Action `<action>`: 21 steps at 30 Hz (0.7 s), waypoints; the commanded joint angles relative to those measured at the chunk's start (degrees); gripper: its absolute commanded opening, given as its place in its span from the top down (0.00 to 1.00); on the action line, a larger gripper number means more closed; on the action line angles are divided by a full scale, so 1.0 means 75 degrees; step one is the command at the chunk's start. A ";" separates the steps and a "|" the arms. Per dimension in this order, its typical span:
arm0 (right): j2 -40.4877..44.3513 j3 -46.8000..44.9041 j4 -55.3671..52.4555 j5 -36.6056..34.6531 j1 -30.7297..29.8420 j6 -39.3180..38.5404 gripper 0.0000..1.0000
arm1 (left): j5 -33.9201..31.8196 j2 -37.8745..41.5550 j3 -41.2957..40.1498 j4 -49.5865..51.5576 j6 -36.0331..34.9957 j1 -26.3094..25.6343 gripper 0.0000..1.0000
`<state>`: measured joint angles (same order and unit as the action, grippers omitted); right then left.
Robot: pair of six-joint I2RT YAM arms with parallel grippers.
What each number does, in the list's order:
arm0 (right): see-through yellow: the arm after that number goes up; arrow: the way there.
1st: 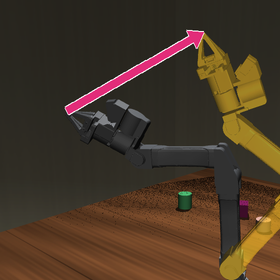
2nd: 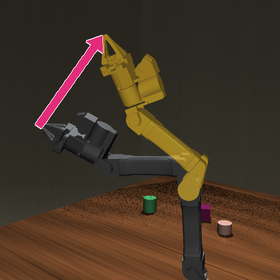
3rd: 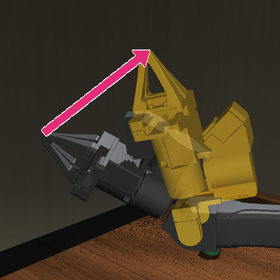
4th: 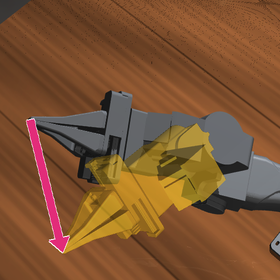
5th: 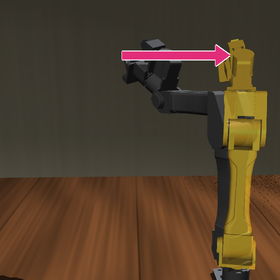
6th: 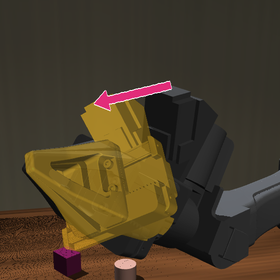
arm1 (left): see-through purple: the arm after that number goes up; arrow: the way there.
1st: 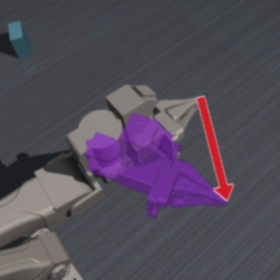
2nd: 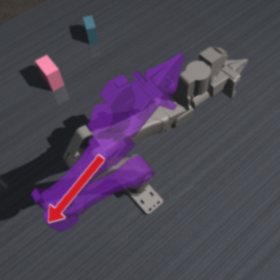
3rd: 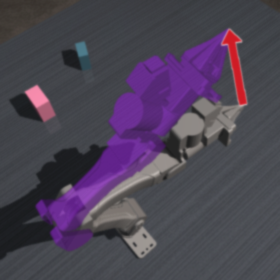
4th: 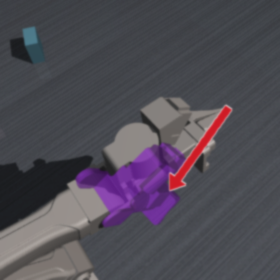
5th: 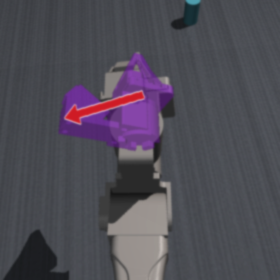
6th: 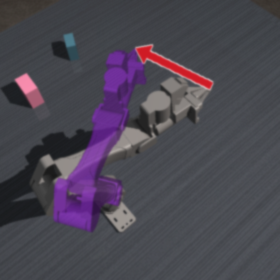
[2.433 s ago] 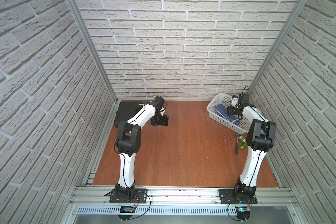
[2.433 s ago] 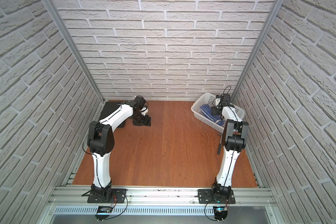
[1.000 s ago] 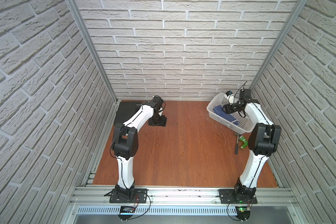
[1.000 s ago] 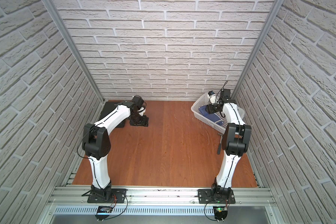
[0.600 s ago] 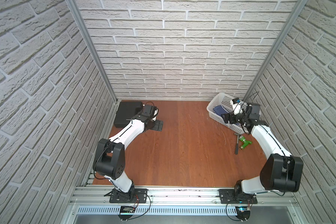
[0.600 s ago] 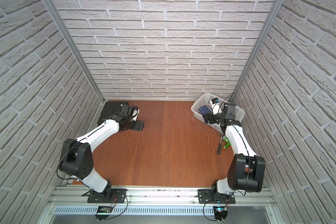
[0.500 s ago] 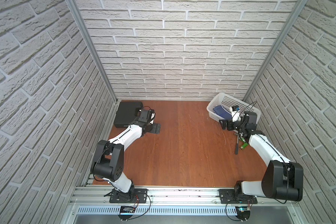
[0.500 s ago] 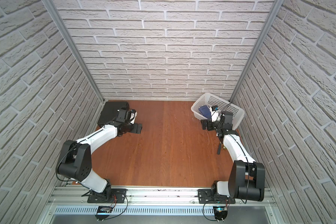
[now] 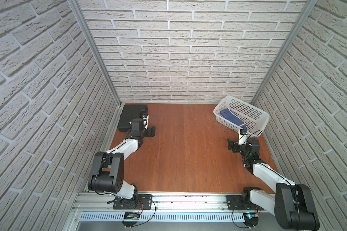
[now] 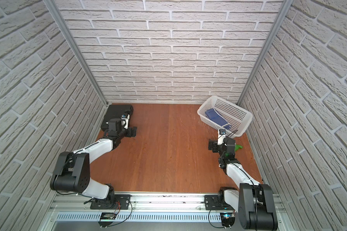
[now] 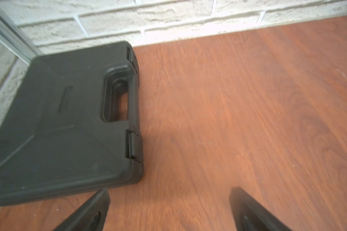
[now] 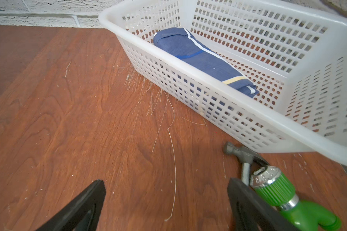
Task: Roll up the pillowcase
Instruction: Reset both arms
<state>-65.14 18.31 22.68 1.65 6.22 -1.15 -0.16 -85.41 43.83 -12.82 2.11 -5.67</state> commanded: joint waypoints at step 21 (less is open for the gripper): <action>0.0114 0.0129 0.0571 -0.0349 -0.0094 -0.0145 0.00 | -0.0127 0.1219 -0.0851 0.0062 -0.0165 -0.0017 0.02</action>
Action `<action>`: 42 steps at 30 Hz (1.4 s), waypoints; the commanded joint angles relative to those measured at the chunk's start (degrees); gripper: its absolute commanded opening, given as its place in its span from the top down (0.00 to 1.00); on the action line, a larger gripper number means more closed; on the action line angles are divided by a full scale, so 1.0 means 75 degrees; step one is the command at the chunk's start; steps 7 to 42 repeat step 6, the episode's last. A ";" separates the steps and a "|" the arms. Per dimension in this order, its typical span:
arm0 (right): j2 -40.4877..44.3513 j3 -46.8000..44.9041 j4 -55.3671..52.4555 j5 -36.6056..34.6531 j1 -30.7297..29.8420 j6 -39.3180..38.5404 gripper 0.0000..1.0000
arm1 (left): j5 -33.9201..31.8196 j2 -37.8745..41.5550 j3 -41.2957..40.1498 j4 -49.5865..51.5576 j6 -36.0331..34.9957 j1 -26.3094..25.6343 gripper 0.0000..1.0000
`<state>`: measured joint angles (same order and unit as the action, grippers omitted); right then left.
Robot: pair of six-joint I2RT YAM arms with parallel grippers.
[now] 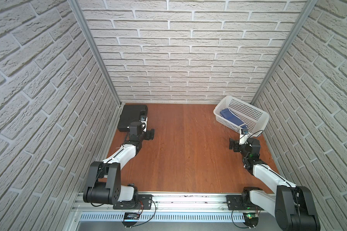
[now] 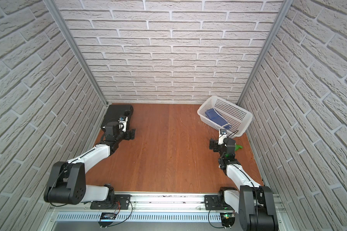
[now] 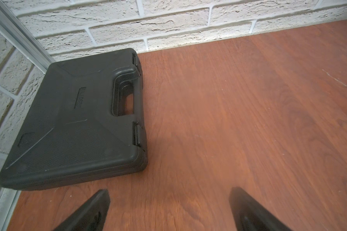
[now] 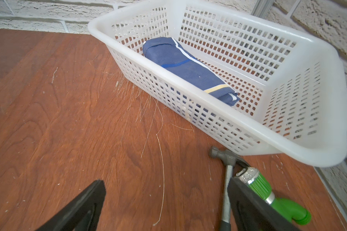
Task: Roll up the pillowcase
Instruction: Reset both arms
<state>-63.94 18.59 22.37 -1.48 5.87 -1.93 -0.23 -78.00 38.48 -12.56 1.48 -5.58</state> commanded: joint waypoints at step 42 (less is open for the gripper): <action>-0.0154 0.0255 0.0618 0.0242 -0.0050 -0.0061 0.00 | -0.0193 0.0461 -0.0249 0.0163 -0.0205 -0.0025 0.02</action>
